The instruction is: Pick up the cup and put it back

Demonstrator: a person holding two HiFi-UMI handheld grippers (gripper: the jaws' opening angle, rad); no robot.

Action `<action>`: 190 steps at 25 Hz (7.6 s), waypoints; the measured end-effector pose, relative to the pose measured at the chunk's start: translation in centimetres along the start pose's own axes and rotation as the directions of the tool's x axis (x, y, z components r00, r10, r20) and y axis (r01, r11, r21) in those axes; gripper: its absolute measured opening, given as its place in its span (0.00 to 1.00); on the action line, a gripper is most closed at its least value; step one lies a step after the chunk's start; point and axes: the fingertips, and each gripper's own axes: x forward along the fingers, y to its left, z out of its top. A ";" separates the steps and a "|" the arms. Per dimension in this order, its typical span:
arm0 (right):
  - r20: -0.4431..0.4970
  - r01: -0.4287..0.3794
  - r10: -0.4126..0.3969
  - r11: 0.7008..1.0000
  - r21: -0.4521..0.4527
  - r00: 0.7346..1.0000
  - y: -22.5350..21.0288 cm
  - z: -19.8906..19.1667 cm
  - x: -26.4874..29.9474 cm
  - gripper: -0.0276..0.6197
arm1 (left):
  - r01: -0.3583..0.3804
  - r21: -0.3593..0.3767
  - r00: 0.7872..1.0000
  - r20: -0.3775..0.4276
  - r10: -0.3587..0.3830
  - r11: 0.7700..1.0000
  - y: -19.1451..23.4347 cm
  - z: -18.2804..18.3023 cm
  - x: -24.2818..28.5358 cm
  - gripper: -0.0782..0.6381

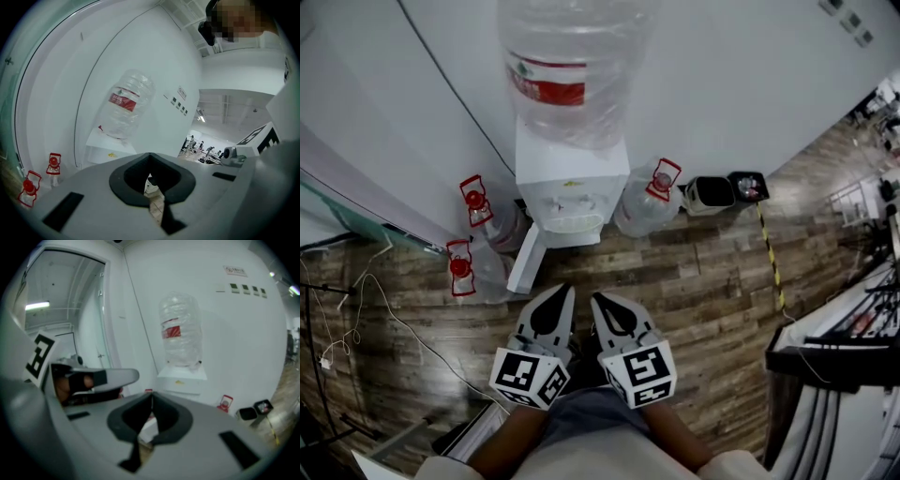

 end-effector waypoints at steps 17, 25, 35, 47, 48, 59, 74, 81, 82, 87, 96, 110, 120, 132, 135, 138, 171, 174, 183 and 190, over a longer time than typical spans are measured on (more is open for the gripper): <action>-0.007 -0.091 0.091 0.994 -0.067 0.996 -7.5 -5.2 9.6 0.08 | -0.051 0.039 0.998 -0.033 0.052 0.998 5.9 -7.7 10.0 0.12; -0.007 -0.080 0.080 0.995 -0.061 0.997 -10.3 -13.0 16.9 0.08 | -0.032 0.082 0.997 -0.069 0.038 0.996 12.9 -16.0 13.2 0.12; 0.024 -0.099 0.101 0.991 -0.094 0.995 -12.1 -22.1 23.7 0.08 | 0.015 0.086 0.999 -0.044 -0.012 0.996 18.8 -25.4 15.9 0.12; 0.062 -0.127 0.139 0.978 -0.164 0.988 -15.2 -32.9 32.0 0.08 | 0.116 0.169 0.993 -0.010 -0.116 0.979 24.3 -36.0 21.8 0.12; 0.065 -0.127 0.140 0.977 -0.168 0.988 -15.7 -33.9 32.7 0.08 | 0.125 0.182 0.992 -0.012 -0.125 0.975 24.8 -37.0 22.3 0.12; 0.082 -0.165 0.189 0.957 -0.238 0.978 -18.3 -43.8 40.4 0.08 | 0.119 0.210 0.992 0.010 -0.124 0.970 31.5 -47.1 25.6 0.12; 0.114 -0.149 0.183 0.955 -0.255 0.976 -21.3 -50.7 48.0 0.08 | 0.030 0.223 0.993 0.105 -0.055 0.974 37.1 -53.6 27.9 0.12; 0.166 -0.111 0.149 0.970 -0.218 0.975 -23.2 -51.0 51.0 0.08 | 0.006 0.198 0.987 0.153 -0.037 0.980 36.5 -53.4 28.0 0.12; 0.172 -0.103 0.142 0.971 -0.217 0.975 -23.5 -51.0 51.4 0.08 | 0.010 0.204 0.987 0.155 -0.042 0.979 36.3 -53.4 28.0 0.12; 0.183 -0.050 0.087 0.978 -0.201 0.979 -25.3 -51.2 52.8 0.08 | 0.023 0.205 0.985 0.163 -0.057 0.978 35.1 -53.5 27.3 0.12; 0.162 -0.018 0.049 0.982 -0.186 0.986 -26.4 -52.6 55.1 0.10 | 0.019 0.189 0.984 0.170 -0.052 0.982 35.1 -53.6 26.9 0.12; 0.130 0.041 -0.014 0.977 -0.208 0.991 -28.7 -54.0 59.3 0.34 | 0.008 0.141 0.985 0.172 -0.032 0.990 36.7 -54.3 27.2 0.12; 0.125 0.028 -0.004 0.980 -0.197 0.992 -29.2 -54.6 62.0 0.34 | -0.005 0.122 0.987 0.162 -0.015 0.993 37.6 -55.1 27.7 0.12; 0.130 0.062 -0.036 0.977 -0.204 0.991 -29.8 -55.2 62.9 0.27 | -0.006 0.096 0.984 0.179 -0.011 0.995 38.1 -54.9 27.7 0.12; 0.137 0.065 -0.040 0.980 -0.188 0.990 -30.1 -55.1 62.9 0.27 | -0.007 0.094 0.985 0.175 -0.010 0.996 38.2 -54.9 27.7 0.12; 0.144 0.068 -0.041 0.979 -0.190 0.989 -30.1 -54.9 63.0 0.23 | -0.008 0.088 0.985 0.170 -0.007 0.996 38.4 -55.0 27.7 0.12; 0.155 0.092 -0.066 0.981 -0.170 0.986 -29.4 -54.8 61.7 0.15 | -0.026 0.059 0.989 0.148 0.017 0.998 39.2 -55.3 27.6 0.12; 0.154 0.086 -0.059 0.982 -0.171 0.986 -29.2 -54.9 61.4 0.15 | -0.030 0.054 0.988 0.154 0.022 0.998 39.3 -55.1 27.5 0.12; 0.152 0.062 -0.036 0.984 -0.169 0.988 -28.8 -55.2 60.0 0.15 | -0.040 0.062 0.986 0.163 0.030 0.997 39.2 -54.7 27.0 0.12; 0.144 0.041 -0.018 0.986 -0.161 0.989 -28.5 -55.8 58.7 0.15 | -0.037 0.073 0.985 0.168 0.024 0.997 38.7 -54.4 26.7 0.12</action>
